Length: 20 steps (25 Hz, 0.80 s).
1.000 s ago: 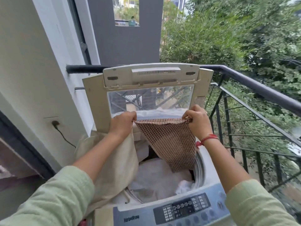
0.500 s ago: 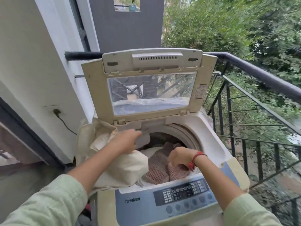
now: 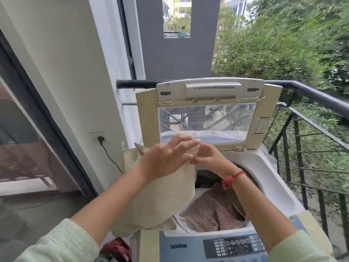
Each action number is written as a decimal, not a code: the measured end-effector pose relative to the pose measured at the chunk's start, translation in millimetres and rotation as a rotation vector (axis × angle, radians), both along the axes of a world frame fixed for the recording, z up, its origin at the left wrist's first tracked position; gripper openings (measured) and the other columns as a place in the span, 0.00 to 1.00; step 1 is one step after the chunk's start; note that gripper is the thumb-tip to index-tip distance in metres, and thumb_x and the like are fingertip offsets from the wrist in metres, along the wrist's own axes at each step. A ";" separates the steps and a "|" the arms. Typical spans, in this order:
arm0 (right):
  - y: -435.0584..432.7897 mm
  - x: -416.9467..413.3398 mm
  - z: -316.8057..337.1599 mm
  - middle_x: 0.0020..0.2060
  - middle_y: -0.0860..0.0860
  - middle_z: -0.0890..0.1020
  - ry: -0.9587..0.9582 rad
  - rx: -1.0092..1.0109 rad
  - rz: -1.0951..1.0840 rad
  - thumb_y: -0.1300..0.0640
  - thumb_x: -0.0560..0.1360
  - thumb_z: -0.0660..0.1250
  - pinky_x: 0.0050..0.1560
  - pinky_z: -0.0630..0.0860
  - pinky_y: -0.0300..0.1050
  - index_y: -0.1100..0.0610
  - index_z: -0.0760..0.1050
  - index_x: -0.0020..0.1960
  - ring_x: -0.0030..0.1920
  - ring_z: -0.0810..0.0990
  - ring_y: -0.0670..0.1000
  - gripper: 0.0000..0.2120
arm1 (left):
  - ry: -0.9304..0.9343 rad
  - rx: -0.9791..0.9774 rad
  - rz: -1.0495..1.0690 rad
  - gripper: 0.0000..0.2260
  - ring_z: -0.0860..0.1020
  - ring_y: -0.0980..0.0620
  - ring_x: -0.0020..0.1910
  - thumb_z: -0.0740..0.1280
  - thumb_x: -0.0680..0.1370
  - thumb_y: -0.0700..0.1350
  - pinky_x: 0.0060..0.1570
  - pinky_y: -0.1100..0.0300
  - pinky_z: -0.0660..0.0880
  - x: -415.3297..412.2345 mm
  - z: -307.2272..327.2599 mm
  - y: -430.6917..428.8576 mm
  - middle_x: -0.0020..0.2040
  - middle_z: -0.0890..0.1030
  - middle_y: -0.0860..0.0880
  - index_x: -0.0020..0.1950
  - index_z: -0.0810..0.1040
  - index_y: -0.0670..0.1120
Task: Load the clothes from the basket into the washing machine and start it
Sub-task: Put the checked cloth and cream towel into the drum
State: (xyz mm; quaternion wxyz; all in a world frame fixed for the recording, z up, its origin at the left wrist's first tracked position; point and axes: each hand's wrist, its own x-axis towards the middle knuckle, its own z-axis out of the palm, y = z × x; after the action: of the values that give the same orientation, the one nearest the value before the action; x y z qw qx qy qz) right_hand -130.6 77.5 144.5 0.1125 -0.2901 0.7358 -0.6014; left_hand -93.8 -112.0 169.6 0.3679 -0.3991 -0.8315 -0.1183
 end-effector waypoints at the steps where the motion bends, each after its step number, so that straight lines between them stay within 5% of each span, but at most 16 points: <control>1: -1.6 0.8 1.8 0.39 0.44 0.83 0.029 -0.021 -0.012 0.72 0.74 0.65 0.45 0.75 0.35 0.61 0.76 0.52 0.42 0.80 0.41 0.10 | 0.026 -0.004 0.065 0.23 0.81 0.50 0.35 0.64 0.77 0.53 0.26 0.58 0.78 -1.0 -5.6 -4.6 0.59 0.73 0.47 0.68 0.63 0.47; 3: -7.9 0.2 3.4 0.40 0.54 0.79 0.073 -0.075 -0.079 0.65 0.77 0.64 0.44 0.73 0.46 0.63 0.73 0.52 0.41 0.77 0.50 0.05 | -0.202 0.155 0.177 0.24 0.80 0.48 0.39 0.67 0.74 0.55 0.32 0.57 0.76 -3.5 -6.8 -11.7 0.53 0.77 0.47 0.67 0.69 0.46; 5: -14.0 -2.8 6.9 0.36 0.52 0.76 0.166 -0.060 -0.215 0.59 0.78 0.62 0.39 0.68 0.49 0.57 0.71 0.48 0.37 0.72 0.50 0.01 | -0.418 0.300 0.238 0.16 0.80 0.43 0.39 0.65 0.73 0.57 0.33 0.59 0.70 -8.2 1.2 -14.4 0.40 0.80 0.48 0.52 0.78 0.47; 7: -15.9 0.0 16.6 0.34 0.48 0.75 0.260 -0.092 -0.322 0.54 0.76 0.64 0.36 0.68 0.45 0.54 0.72 0.45 0.35 0.71 0.47 0.04 | -0.243 0.259 0.292 0.17 0.81 0.44 0.36 0.59 0.76 0.58 0.31 0.61 0.68 -14.5 11.9 -13.2 0.37 0.83 0.50 0.49 0.81 0.48; 10: -8.7 8.4 23.3 0.41 0.48 0.82 0.138 -0.163 -0.240 0.54 0.69 0.74 0.42 0.78 0.47 0.51 0.77 0.49 0.42 0.80 0.50 0.11 | 0.031 0.184 0.147 0.14 0.78 0.52 0.29 0.61 0.78 0.50 0.29 0.64 0.72 -19.1 35.4 -4.1 0.38 0.83 0.52 0.60 0.80 0.52; 13: -4.8 16.5 -8.7 0.46 0.51 0.84 -0.019 0.091 -0.151 0.60 0.65 0.78 0.51 0.80 0.53 0.54 0.80 0.49 0.48 0.83 0.50 0.15 | 0.208 0.249 0.011 0.13 0.76 0.51 0.28 0.62 0.79 0.41 0.25 0.57 0.75 -14.6 55.6 7.5 0.39 0.80 0.50 0.62 0.75 0.53; 16: -3.6 31.5 -52.2 0.48 0.49 0.83 -0.130 0.255 -0.085 0.58 0.67 0.77 0.56 0.78 0.50 0.47 0.78 0.48 0.50 0.81 0.47 0.13 | 0.309 0.406 -0.111 0.10 0.77 0.52 0.35 0.56 0.82 0.43 0.30 0.61 0.74 2.6 96.2 16.8 0.44 0.76 0.53 0.58 0.75 0.51; 20: 34.8 11.9 -69.3 0.37 0.48 0.82 -0.087 0.115 -0.351 0.52 0.69 0.73 0.42 0.75 0.48 0.53 0.81 0.42 0.39 0.78 0.44 0.05 | 0.330 0.386 -0.011 0.11 0.76 0.51 0.40 0.54 0.80 0.39 0.34 0.64 0.68 0.6 118.6 9.5 0.48 0.74 0.52 0.56 0.72 0.50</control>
State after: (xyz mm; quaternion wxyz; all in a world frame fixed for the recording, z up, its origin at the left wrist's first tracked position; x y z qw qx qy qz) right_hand -118.6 112.3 75.2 0.0539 -0.1244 0.8027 -0.5807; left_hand -93.2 -102.5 288.2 0.5674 -0.3397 -0.7200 -0.2104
